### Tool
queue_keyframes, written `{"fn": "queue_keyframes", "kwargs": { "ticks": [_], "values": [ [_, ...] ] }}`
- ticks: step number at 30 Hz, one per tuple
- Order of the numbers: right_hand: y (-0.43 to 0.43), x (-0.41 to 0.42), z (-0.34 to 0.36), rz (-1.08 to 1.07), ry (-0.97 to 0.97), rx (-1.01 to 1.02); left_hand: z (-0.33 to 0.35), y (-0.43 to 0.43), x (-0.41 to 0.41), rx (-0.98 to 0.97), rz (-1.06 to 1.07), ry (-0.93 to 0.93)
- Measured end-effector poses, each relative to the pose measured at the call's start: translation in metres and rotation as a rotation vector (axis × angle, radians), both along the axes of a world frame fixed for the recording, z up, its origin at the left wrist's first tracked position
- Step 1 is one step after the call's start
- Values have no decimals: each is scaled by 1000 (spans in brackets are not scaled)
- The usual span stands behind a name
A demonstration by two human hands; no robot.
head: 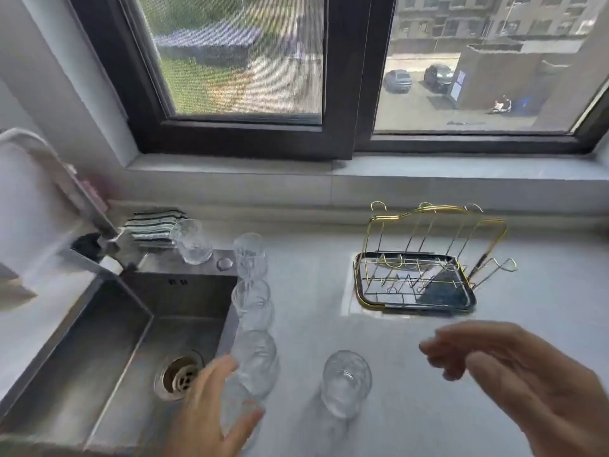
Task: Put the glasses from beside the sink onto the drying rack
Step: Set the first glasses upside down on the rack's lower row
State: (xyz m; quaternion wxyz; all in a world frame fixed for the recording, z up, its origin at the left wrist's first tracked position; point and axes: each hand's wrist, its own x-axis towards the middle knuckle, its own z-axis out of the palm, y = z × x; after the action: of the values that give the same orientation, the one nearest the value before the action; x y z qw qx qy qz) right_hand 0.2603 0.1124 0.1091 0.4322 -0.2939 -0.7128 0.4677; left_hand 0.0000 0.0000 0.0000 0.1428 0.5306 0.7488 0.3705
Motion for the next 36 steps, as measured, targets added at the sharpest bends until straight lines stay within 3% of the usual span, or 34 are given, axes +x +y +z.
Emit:
{"fn": "queue_keyframes", "kwargs": {
  "ticks": [5, 7, 9, 13, 16, 19, 21, 23, 27, 29, 32, 36],
  "values": [
    [16, -11, -54, -51, -69, -283, -27, 29, 55, -61, -191, 19],
    [19, -13, -77, -66, -117, -343, -39, 44, 74, -217, -172, -99],
    [22, -12, -99, -78, -171, -408, -48, 63, 87, -338, -116, -80],
    [20, -11, -140, -153, -310, -539, -57, 85, 99, -353, -57, -34],
    [16, -15, -156, -175, -282, -735, -50, 90, 100, -170, 43, -422],
    [24, -22, -142, -13, 88, -1060, -25, 101, 107, -44, -15, -852],
    [36, -19, -123, 62, 240, -972, -9, 105, 112, -4, -101, -913],
    [50, -16, -99, -7, 226, -723, 4, 106, 114, 11, -116, -790],
    [97, -14, -56, -243, -175, 30, 18, 86, 92, 22, -42, -434],
    [121, -20, -48, -288, -399, 279, 17, 63, 70, 48, 43, -266],
    [141, -39, -58, -299, -616, 351, 13, 30, 37, 3, 296, -180],
    [149, -56, -89, -273, -780, 315, 3, 2, 17, -227, 457, -169]
  ]
}}
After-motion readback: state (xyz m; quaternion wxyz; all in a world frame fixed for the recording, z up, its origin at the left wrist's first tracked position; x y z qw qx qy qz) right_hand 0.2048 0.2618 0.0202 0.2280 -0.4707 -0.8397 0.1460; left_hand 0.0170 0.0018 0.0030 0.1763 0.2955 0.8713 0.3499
